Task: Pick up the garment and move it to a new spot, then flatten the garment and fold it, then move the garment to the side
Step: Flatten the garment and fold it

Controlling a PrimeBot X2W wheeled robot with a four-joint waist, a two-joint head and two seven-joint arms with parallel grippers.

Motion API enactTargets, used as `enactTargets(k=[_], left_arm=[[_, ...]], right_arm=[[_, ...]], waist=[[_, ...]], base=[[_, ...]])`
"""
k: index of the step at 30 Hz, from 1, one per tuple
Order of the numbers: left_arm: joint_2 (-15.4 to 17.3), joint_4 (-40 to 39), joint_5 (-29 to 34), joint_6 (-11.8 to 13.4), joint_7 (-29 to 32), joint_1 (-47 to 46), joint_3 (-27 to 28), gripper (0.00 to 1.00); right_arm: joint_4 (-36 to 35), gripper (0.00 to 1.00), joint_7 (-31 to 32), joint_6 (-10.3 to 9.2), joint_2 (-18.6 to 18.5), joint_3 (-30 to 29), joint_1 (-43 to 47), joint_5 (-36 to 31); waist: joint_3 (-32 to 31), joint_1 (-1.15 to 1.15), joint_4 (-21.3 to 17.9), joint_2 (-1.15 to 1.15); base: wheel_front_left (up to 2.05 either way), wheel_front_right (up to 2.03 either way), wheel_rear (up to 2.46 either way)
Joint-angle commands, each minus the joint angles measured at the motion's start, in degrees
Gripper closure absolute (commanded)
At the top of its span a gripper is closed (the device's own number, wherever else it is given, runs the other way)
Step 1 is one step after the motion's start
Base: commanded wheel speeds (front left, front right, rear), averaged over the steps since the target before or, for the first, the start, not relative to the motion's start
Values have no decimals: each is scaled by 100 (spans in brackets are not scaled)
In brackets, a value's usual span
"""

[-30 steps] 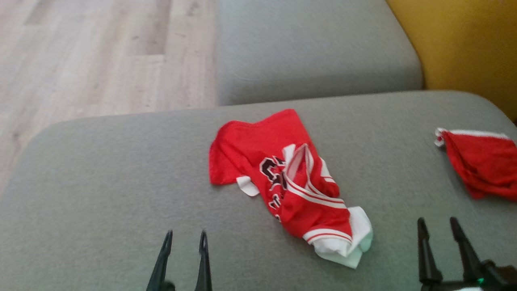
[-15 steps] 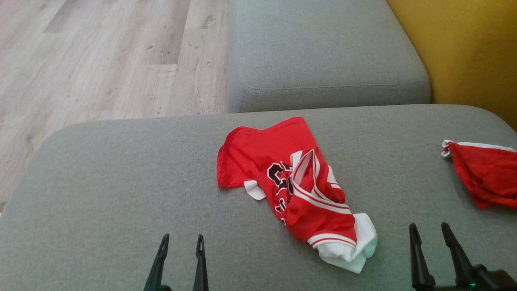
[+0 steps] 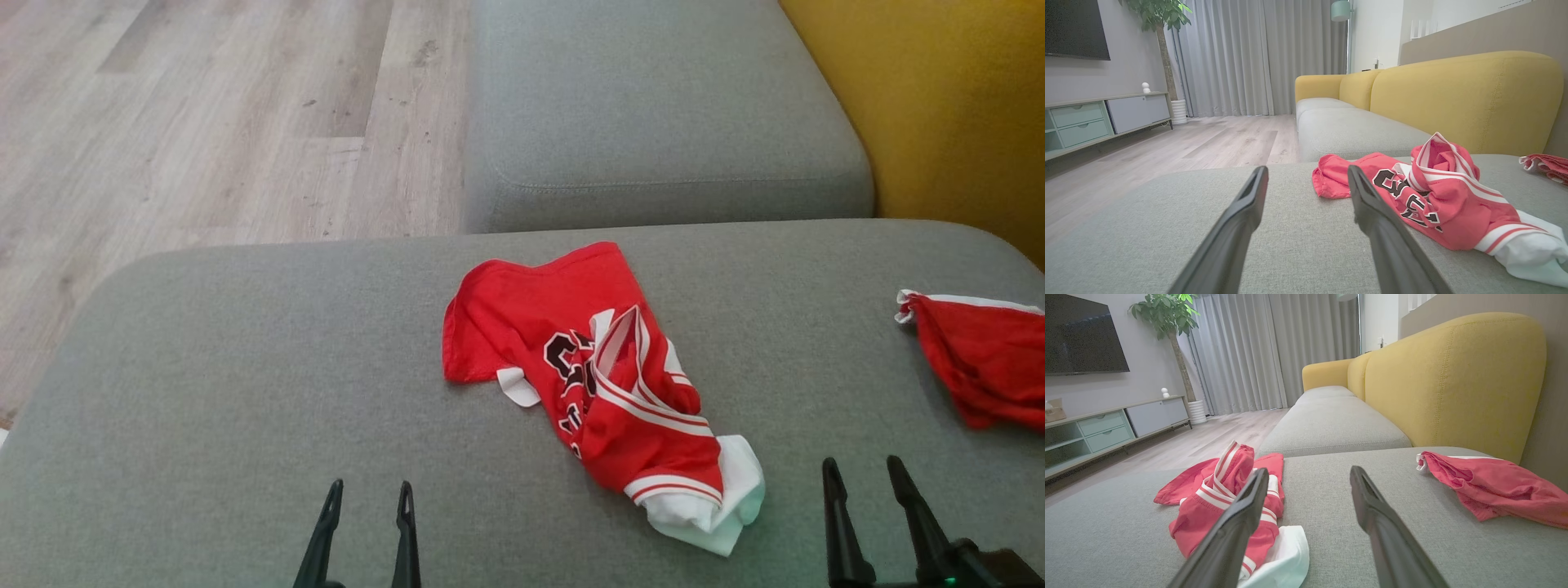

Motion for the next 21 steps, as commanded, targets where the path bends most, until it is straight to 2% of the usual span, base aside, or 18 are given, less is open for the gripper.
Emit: enactTargets(k=[1, 5, 11, 15, 21], left_arm=[[-88, -169, 51, -9, -54, -209, 191, 0], [-103, -90, 72, -76, -54, -247, 133, 0], [-130, 654, 58, -403, -49, -946, -289, 0], [-143, 1311, 142, -560, 77, -1854, -798, 0], [-146, 1817, -518, -647, 531, -3008, -1897, 0]], right_arm=[[-172, 0, -62, 37, -56, 157, -184, -63], [-203, 0, -62, 37, -82, 212, -219, -56], [-288, 0, -62, 37, -177, 283, -353, -13], [-276, 0, -62, 37, -299, 434, -472, 21], [-292, 0, -62, 37, -457, 584, -708, 122]], waist=[[13, 0, -11, 0], [127, 0, -83, 0], [488, 0, -244, 0], [748, 0, -424, 0], [1142, 0, -776, 0]], base=[[0, 0, 0], [0, 0, 0], [0, 0, 0], [0, 0, 0], [0, 0, 0]])
